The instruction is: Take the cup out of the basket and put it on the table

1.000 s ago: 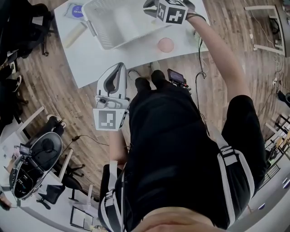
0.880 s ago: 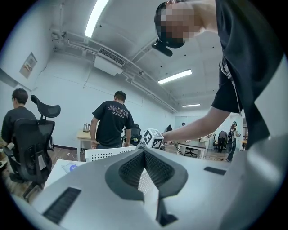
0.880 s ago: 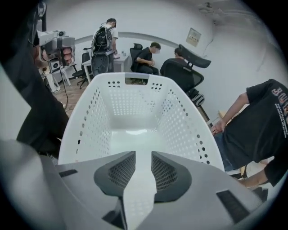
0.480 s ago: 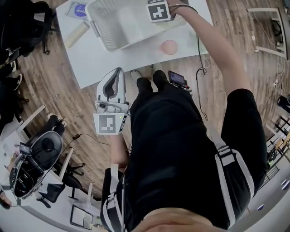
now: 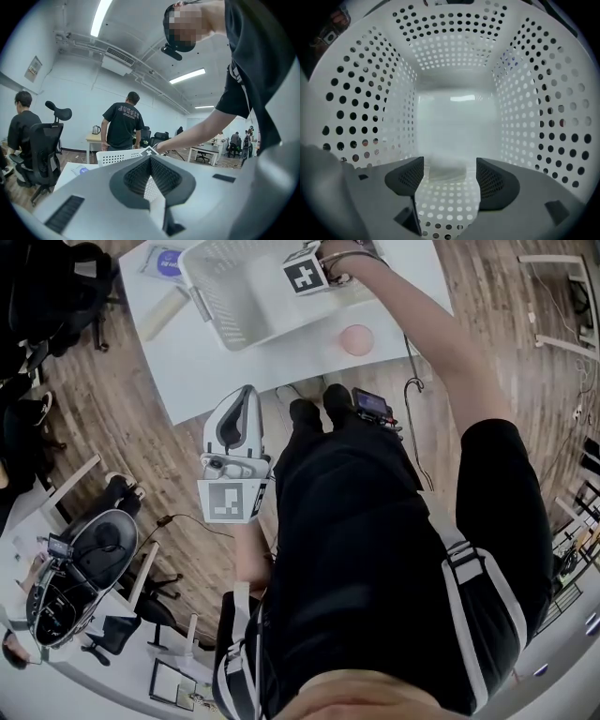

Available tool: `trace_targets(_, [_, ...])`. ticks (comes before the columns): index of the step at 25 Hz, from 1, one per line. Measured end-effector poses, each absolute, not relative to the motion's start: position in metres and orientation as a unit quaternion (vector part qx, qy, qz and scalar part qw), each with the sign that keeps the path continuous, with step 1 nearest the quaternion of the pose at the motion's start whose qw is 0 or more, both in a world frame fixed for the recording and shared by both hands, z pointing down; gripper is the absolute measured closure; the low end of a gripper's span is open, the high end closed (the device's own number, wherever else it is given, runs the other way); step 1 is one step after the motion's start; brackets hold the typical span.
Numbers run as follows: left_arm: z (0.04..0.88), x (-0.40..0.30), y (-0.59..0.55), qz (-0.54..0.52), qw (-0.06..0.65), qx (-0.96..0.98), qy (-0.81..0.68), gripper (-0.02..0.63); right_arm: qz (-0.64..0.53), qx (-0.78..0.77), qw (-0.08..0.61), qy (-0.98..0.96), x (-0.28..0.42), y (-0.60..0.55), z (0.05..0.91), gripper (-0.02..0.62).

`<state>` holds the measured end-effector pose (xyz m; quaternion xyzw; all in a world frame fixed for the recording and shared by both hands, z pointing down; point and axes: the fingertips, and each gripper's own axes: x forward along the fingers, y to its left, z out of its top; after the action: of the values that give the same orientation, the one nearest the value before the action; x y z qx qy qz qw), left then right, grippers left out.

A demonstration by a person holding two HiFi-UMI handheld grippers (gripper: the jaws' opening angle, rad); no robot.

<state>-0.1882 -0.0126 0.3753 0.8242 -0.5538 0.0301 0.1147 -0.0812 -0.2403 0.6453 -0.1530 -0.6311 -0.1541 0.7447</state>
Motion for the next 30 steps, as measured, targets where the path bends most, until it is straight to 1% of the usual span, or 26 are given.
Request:
trace_targets(5, [0.375,-0.19,-0.015,0.028,0.121,0.823,-0.554,0.586,-0.186,-0.163,0.769,-0.589,-0.075,-0.243,0.66,0.25])
trace_targets(10, [0.373,-0.184,-0.019,0.034,0.123,0.824,-0.552,0.586,-0.164,-0.164,0.778,-0.584,-0.067,-0.244,0.675,0.239])
trace_targets(17, [0.374,-0.181,-0.021,0.041,0.126,0.825,-0.549,0.586,-0.169,-0.155,0.797,-0.559,-0.048,-0.255,0.694,0.24])
trace_targets(30, [0.371,-0.18,-0.021,0.041,0.118,0.825,-0.551,0.586,-0.175,-0.152,0.772,-0.591,-0.071,-0.252,0.679,0.242])
